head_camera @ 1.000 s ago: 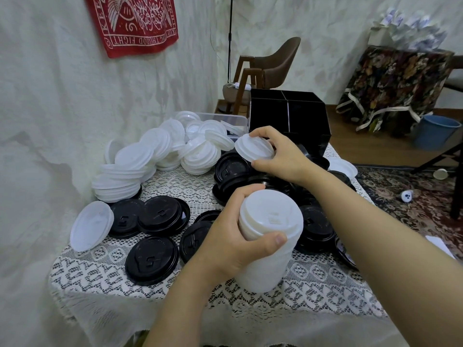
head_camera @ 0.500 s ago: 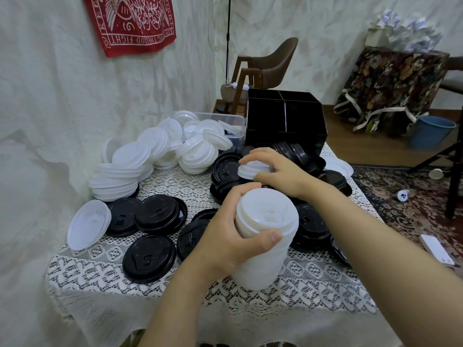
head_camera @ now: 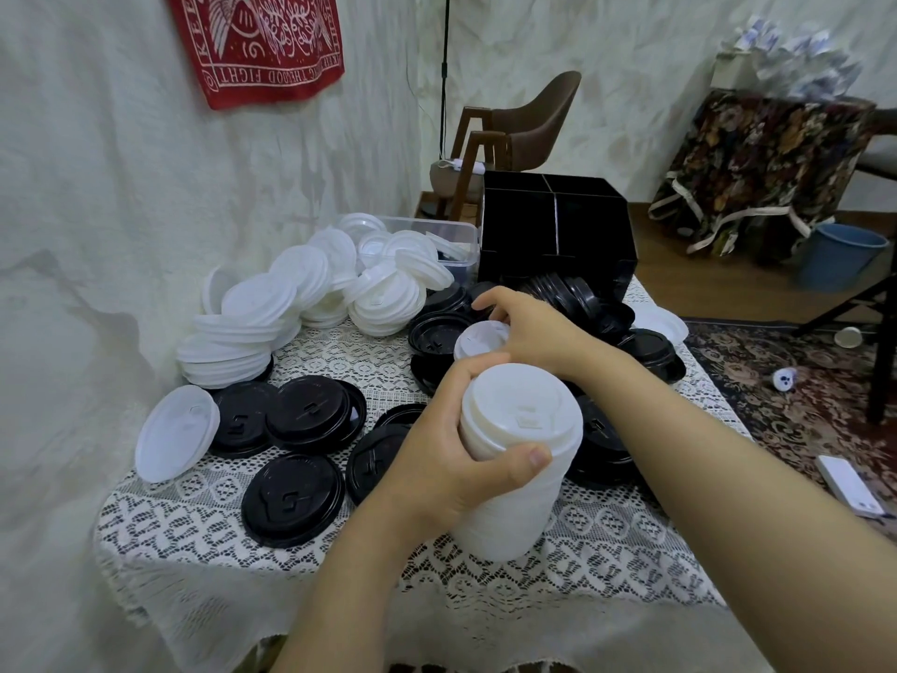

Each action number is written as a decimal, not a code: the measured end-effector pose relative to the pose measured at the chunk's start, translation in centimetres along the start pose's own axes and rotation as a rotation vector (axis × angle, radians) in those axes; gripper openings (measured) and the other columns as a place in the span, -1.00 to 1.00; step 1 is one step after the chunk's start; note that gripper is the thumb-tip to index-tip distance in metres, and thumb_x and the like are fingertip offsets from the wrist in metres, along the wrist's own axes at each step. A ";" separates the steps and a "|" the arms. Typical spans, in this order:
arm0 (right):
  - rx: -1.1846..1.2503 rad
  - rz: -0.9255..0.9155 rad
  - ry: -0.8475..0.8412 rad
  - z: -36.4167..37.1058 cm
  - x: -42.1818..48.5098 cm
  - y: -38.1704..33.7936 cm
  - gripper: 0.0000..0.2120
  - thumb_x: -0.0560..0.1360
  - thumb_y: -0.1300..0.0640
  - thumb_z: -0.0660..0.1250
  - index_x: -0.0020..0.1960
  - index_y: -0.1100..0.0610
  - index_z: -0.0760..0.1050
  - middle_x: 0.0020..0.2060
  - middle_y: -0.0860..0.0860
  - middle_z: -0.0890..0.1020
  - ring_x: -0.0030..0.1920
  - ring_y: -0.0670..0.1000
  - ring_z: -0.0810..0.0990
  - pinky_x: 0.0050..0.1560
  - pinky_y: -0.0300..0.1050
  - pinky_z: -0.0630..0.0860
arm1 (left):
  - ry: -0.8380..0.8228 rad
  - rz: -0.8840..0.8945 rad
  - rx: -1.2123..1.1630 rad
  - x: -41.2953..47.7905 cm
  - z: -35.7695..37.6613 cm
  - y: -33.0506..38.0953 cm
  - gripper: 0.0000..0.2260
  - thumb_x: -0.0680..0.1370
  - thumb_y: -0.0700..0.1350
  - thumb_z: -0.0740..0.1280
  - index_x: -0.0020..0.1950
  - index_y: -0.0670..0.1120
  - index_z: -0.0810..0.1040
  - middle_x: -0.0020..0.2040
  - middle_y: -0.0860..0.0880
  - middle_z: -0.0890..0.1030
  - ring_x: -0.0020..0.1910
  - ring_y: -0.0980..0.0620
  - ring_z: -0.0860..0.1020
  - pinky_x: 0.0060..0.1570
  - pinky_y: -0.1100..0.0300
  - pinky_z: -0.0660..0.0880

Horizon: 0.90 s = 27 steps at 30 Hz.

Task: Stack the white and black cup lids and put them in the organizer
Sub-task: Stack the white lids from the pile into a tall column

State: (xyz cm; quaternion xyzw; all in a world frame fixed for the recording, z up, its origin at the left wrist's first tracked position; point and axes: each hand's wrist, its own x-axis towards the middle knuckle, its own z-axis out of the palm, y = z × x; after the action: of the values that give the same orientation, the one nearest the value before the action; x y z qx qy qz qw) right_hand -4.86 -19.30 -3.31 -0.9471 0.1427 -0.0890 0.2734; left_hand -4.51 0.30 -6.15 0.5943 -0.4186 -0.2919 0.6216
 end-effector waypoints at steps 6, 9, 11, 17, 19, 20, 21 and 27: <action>0.075 -0.017 -0.068 0.4 0.0 0.5 -0.28 0.40 -0.01 0.52 0.47 -0.02 0.27 0.38 0.00 0.42 0.43 0.03 0.30 0.43 0.05 0.27 | 0.003 0.010 0.010 0.0 0.0 0.1 -0.41 0.23 0.08 0.51 0.23 0.21 0.44 0.10 0.12 0.59 0.13 0.11 0.57 0.05 0.22 0.49; 0.018 0.019 -0.005 0.4 0.1 0.7 -0.22 0.39 0.00 0.53 0.50 0.01 0.23 0.40 0.05 0.35 0.44 0.08 0.25 0.43 0.04 0.26 | 0.002 0.012 0.005 0.0 0.0 0.1 -0.44 0.23 0.08 0.51 0.21 0.23 0.45 0.10 0.13 0.59 0.13 0.11 0.57 0.06 0.22 0.49; -0.015 0.054 0.024 0.2 0.1 0.6 -0.17 0.35 -0.03 0.54 0.50 0.04 0.21 0.33 0.10 0.36 0.38 0.10 0.31 0.36 0.02 0.32 | -0.001 0.015 0.004 0.0 0.0 0.1 -0.41 0.24 0.07 0.51 0.24 0.19 0.43 0.11 0.12 0.60 0.13 0.10 0.57 0.06 0.22 0.49; 0.035 0.033 -0.047 0.0 0.0 0.4 -0.17 0.37 -0.02 0.54 0.51 0.01 0.20 0.41 0.05 0.39 0.42 0.05 0.34 0.38 -0.06 0.31 | -0.001 0.006 0.002 0.0 0.0 0.1 -0.37 0.23 0.07 0.51 0.27 0.15 0.41 0.10 0.15 0.59 0.12 0.13 0.57 0.05 0.23 0.49; -0.063 0.072 -0.033 0.0 0.3 0.6 -0.14 0.37 -0.11 0.52 0.54 0.05 0.18 0.45 0.07 0.37 0.46 0.11 0.29 0.45 0.06 0.24 | -0.002 0.008 0.002 0.0 0.0 0.2 -0.38 0.23 0.06 0.51 0.27 0.13 0.42 0.09 0.16 0.60 0.11 0.14 0.57 0.04 0.25 0.49; -0.111 0.106 -0.031 0.1 0.3 0.7 -0.14 0.38 -0.13 0.50 0.53 0.08 0.19 0.44 0.08 0.38 0.45 0.14 0.30 0.46 0.07 0.21 | -0.002 0.007 0.004 -0.1 0.0 0.3 -0.39 0.24 0.06 0.50 0.26 0.13 0.42 0.08 0.17 0.60 0.11 0.15 0.57 0.03 0.26 0.49; -0.134 0.133 -0.032 0.1 0.4 0.7 -0.19 0.39 -0.14 0.48 0.51 0.12 0.23 0.41 0.10 0.41 0.43 0.16 0.34 0.45 0.05 0.21 | -0.003 0.004 0.004 -0.1 0.0 0.3 -0.39 0.24 0.06 0.50 0.26 0.14 0.42 0.08 0.17 0.60 0.10 0.16 0.57 0.04 0.26 0.48; -0.107 0.112 -0.019 0.0 0.2 0.5 -0.36 0.43 -0.07 0.45 0.41 0.16 0.39 0.36 0.10 0.47 0.38 0.17 0.41 0.42 0.07 0.25 | 0.010 -0.012 0.026 -0.1 0.0 0.1 -0.32 0.21 0.12 0.51 0.30 0.16 0.40 0.15 0.12 0.58 0.16 0.13 0.56 0.10 0.19 0.48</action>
State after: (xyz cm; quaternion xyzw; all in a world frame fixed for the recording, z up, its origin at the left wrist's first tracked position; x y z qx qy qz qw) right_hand -4.76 -19.72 -3.58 -0.9517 0.1974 -0.0567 0.2284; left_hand -4.59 0.37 -6.08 0.6064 -0.4157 -0.2871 0.6140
